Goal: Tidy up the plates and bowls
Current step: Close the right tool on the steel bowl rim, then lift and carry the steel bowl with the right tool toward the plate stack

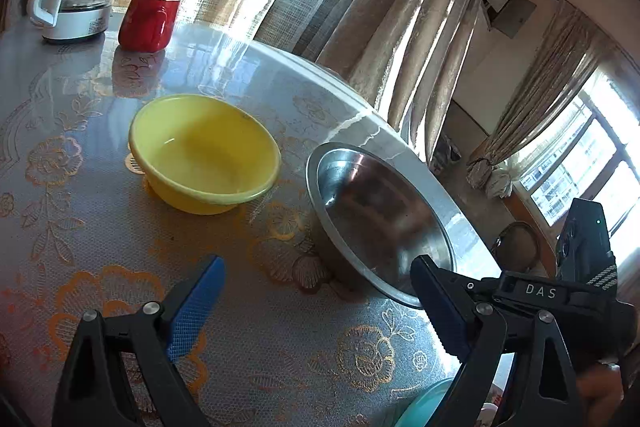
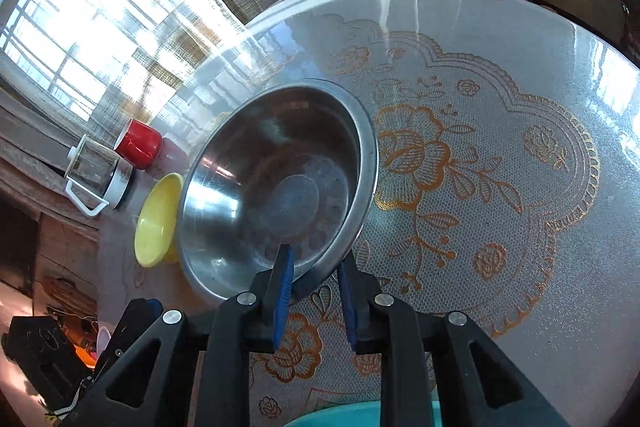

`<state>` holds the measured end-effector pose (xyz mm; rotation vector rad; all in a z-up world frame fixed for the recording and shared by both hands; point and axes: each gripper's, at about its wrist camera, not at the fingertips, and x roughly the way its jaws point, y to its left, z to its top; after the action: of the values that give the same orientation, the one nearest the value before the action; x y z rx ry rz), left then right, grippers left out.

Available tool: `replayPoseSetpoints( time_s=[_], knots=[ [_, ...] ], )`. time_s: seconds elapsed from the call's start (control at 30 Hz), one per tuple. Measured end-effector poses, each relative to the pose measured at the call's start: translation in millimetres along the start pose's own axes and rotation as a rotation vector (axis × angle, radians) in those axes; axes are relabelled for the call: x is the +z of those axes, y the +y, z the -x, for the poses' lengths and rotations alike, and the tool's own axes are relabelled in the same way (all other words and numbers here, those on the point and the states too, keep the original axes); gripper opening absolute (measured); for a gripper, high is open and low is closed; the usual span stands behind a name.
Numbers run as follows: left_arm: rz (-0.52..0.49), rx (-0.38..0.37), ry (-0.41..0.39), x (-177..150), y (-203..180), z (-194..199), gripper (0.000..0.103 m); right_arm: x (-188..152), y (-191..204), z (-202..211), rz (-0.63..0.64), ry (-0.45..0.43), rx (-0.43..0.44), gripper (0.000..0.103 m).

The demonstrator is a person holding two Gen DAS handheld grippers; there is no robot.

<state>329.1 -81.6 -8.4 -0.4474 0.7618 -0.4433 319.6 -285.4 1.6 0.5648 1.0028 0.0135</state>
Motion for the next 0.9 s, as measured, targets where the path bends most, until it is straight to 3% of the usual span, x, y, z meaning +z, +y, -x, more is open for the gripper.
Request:
replayPoseSetpoints(
  time_s=[0.13, 0.37, 0.43, 0.47, 0.5, 0.63, 0.7, 0.9],
  knots=[
    [0.008, -0.004, 0.027, 4.0, -0.4, -10.7, 0.089, 4.1, -4.1, 0.7, 0.006, -0.025, -0.026, 0.033],
    [-0.022, -0.002, 0.058, 5.6, -6.0, -24.6, 0.08, 15.6, -15.5, -9.5, -0.039, -0.059, -0.036, 0.034],
    [-0.039, 0.002, 0.07, 4.6, -8.3, -27.9, 0.07, 14.2, -14.1, -15.6, -0.021, -0.048, -0.043, 0.031],
    [-0.049, 0.006, 0.08, 3.2, -9.5, -30.1, 0.06, 13.0, -12.3, -18.0, -0.007, -0.045, -0.03, 0.025],
    [-0.057, 0.002, 0.088, 3.7, -9.0, -33.8, 0.058, 12.0, -10.4, -18.7, 0.007, -0.049, -0.02, 0.022],
    [-0.111, 0.0, 0.073, 1.2, -14.8, -33.0, 0.044, 9.3, -1.8, -16.5, 0.042, -0.048, -0.037, 0.02],
    [-0.159, 0.002, 0.066, -2.1, -20.6, -31.6, 0.031, 5.9, 0.5, -13.7, 0.053, -0.048, -0.035, 0.02],
    [-0.203, -0.018, 0.067, -9.2, -23.3, -23.7, 0.031, -8.5, -1.0, -3.7, 0.055, -0.048, -0.054, 0.021]
  ],
)
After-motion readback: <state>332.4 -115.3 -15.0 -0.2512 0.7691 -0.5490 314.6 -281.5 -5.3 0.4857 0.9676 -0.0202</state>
